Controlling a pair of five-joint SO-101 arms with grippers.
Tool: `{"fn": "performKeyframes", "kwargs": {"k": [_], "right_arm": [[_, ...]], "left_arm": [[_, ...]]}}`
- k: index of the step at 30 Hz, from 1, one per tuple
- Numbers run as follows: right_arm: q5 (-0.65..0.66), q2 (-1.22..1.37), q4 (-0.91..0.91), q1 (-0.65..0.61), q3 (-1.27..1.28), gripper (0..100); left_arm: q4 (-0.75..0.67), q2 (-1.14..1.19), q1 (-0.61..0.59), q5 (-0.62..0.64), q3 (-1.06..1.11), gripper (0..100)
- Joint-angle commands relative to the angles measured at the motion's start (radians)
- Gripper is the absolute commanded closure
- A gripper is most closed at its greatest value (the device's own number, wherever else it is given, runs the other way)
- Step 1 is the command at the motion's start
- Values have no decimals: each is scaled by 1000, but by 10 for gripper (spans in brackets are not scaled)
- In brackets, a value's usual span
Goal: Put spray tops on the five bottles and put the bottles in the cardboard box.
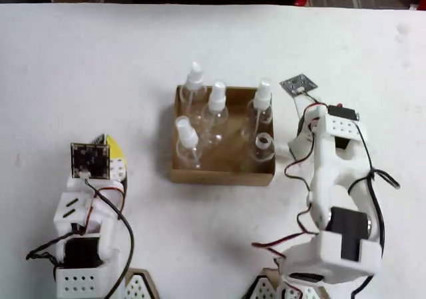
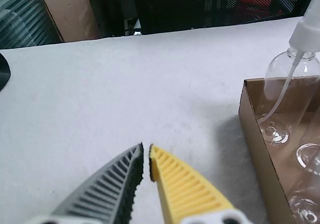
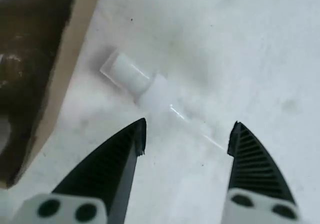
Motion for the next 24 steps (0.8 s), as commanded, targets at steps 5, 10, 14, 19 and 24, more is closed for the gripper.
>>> {"fn": "performKeyframes", "kwargs": {"k": [5, 10, 14, 19, 24], "right_arm": [[26, 110, -119, 71, -14, 759], [41, 163, -174, 114, -14, 795], [41, 165, -202, 153, -18, 960], [-23, 128, -176, 240, -86, 982], [-121, 94, -116, 348, -176, 983]], "left_arm": [[-26, -10, 10, -11, -9, 976], [-26, -10, 10, -11, -9, 976], [-26, -10, 10, -11, -9, 976], [-26, -10, 10, -11, -9, 976], [-26, -10, 10, -11, -9, 976]]}}
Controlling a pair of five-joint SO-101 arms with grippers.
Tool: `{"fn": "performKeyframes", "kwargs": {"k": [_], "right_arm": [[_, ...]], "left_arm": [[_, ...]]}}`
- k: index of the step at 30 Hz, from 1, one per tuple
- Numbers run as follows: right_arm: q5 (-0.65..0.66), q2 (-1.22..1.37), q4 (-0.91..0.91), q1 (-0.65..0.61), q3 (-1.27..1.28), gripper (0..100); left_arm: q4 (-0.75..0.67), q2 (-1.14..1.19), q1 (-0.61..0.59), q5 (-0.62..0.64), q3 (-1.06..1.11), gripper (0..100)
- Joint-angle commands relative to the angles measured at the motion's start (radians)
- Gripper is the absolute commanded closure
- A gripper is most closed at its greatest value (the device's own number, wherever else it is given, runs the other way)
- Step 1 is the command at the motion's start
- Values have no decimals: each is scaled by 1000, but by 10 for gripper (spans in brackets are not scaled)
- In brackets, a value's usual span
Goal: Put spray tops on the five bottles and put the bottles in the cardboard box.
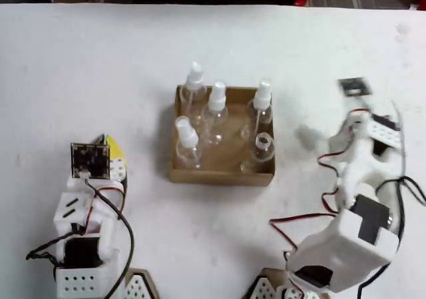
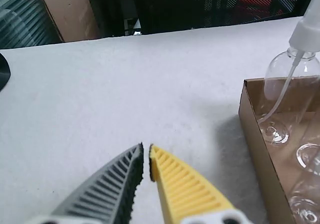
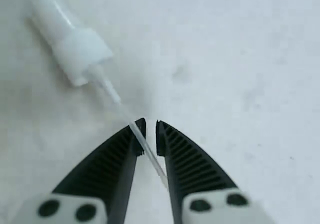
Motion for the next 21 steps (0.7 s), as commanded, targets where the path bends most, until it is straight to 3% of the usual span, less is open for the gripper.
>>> {"fn": "performKeyframes", "kwargs": {"k": [1, 7, 14, 21], "right_arm": [[-51, -67, 70, 93, -100, 982], [69, -70, 200, 77, -109, 967], [89, -70, 240, 67, -144, 666], [80, -44, 237, 8, -336, 724]], "left_arm": [[-26, -10, 10, -11, -9, 976], [-26, -10, 10, -11, -9, 976], [-26, -10, 10, -11, -9, 976], [-26, -10, 10, -11, -9, 976]]}}
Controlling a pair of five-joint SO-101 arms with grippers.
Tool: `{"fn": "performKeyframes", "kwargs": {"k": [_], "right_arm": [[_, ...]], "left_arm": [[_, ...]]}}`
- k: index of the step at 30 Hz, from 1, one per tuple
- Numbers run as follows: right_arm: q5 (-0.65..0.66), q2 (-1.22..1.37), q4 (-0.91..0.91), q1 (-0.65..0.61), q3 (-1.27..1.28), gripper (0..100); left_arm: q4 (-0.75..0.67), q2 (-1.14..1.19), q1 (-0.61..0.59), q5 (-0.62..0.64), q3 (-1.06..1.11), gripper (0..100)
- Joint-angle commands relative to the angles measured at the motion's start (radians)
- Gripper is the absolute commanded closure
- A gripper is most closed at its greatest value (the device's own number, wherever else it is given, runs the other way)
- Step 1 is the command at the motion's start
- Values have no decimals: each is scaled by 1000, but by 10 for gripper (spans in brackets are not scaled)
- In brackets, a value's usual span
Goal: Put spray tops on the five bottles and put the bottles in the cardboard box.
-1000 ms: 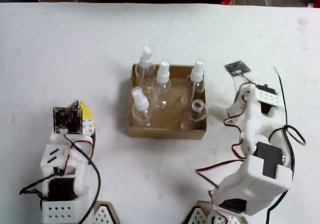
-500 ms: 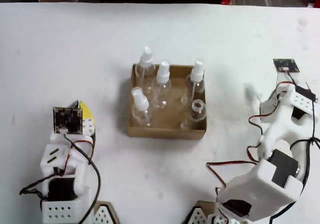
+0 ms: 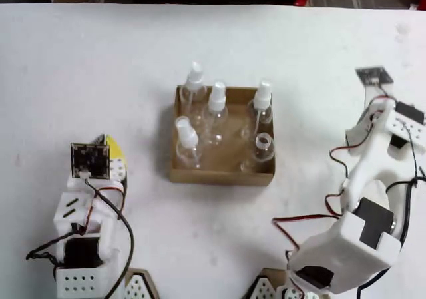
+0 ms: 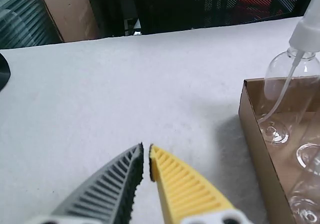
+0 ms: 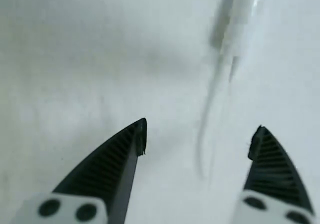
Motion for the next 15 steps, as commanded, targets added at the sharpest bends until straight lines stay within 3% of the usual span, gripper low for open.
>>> {"fn": "performKeyframes", "kwargs": {"k": [1, 6, 15], "right_arm": [[6, -2, 8, -59, -158, 731], [8, 209, 35, -61, -379, 735], [6, 664, 254, -27, -970, 736]], "left_arm": [[-26, -10, 10, -11, -9, 976], [-26, -10, 8, -11, -9, 976], [-26, -10, 12, -41, -9, 976]]}}
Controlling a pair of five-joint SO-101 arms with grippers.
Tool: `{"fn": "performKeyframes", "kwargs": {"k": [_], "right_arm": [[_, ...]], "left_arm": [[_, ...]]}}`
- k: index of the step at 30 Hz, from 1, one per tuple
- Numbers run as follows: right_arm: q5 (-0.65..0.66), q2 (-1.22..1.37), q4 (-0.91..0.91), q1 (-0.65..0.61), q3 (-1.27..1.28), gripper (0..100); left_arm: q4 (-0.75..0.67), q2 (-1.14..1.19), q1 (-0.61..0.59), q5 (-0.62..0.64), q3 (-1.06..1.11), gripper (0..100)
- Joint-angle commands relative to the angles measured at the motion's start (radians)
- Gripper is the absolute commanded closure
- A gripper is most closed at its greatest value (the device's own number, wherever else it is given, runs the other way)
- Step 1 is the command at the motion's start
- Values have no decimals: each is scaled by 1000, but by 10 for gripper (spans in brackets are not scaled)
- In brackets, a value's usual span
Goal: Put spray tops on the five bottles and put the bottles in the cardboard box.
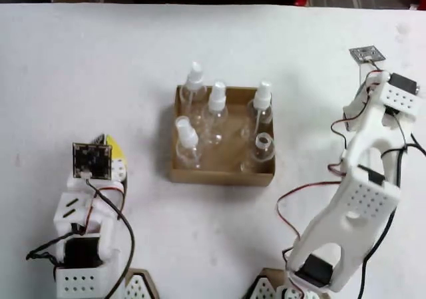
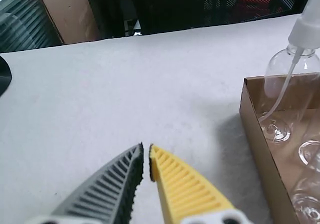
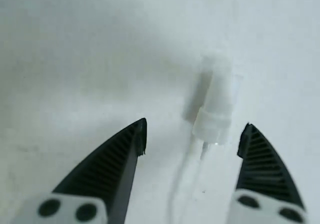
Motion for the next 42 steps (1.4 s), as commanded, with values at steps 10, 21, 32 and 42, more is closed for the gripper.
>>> {"fn": "performKeyframes", "kwargs": {"k": [10, 21, 32, 42], "right_arm": [[3, 533, 245, 39, -822, 807], [5, 550, 372, 36, -1080, 980], [-112, 50, 375, -5, -483, 984], [-269, -742, 369, -231, 160, 984]], "left_arm": [[-26, -10, 12, -23, -9, 976], [-26, -10, 12, -23, -9, 976], [-26, -10, 12, -23, -9, 976], [-25, -10, 12, -23, -9, 976]]}}
